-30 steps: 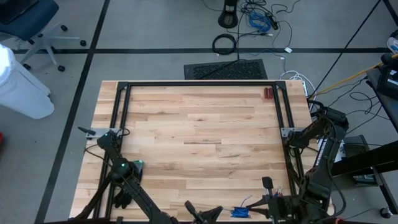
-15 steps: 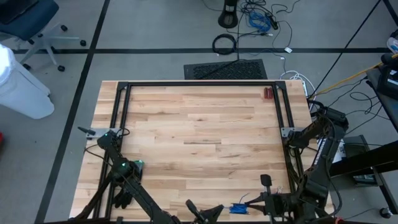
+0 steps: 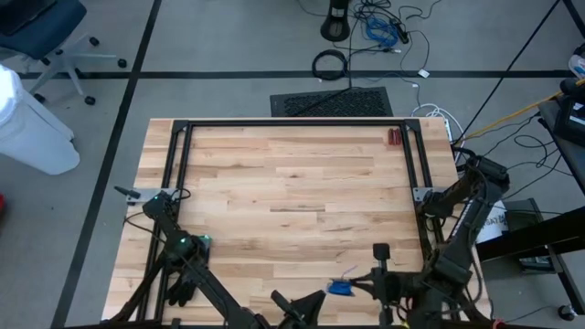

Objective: Coil cords
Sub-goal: Coil the blue wire onto the spool, then put the coiled blue wire from the spool onto the table

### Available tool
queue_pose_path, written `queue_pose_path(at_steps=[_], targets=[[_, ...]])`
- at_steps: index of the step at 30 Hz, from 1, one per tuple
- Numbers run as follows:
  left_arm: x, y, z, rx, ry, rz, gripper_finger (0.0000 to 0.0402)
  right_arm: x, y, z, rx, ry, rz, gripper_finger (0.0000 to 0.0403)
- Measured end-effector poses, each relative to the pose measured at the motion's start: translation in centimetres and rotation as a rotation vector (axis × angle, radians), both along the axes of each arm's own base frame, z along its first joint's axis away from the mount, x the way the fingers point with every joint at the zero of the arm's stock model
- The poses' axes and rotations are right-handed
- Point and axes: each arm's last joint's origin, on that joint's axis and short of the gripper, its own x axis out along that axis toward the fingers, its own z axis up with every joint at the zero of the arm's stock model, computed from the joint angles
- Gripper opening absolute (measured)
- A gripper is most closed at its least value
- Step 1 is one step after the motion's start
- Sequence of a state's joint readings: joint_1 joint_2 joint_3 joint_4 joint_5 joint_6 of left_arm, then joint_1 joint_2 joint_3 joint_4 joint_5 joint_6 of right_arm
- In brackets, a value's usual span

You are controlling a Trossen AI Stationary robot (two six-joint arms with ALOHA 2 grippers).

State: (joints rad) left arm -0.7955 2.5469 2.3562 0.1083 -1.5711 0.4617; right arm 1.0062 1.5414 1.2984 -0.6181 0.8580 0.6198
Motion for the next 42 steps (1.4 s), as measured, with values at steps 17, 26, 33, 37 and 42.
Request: queue_pose_path(at_steps=[17, 26, 33, 37, 42], targets=[[0.8, 0.9, -0.1, 0.216, 0.216, 0.023, 0.0072, 3.5, -2.1, -1.9, -0.222, 0.082, -0.044, 0.0000], [-2.1, -2.2, 0.4, 0.159, 0.147, -0.054, 0.0073, 3.5, -2.5, -2.0, -0.291, 0.075, -0.078, 0.0000], [-4.9, -4.6, 1.7, 0.014, 0.013, -0.119, 0.0073, 4.4, -3.9, -2.1, -0.393, 0.066, -0.149, 0.0000], [-6.6, -5.9, 2.1, -0.032, -0.026, -0.157, 0.0073, 6.1, -5.3, -2.6, -0.452, 0.102, -0.186, 0.0000], [-8.3, -7.1, 2.5, -0.071, -0.056, -0.195, 0.0073, 8.5, -7.0, -4.3, -0.514, 0.166, -0.252, 0.0000]])
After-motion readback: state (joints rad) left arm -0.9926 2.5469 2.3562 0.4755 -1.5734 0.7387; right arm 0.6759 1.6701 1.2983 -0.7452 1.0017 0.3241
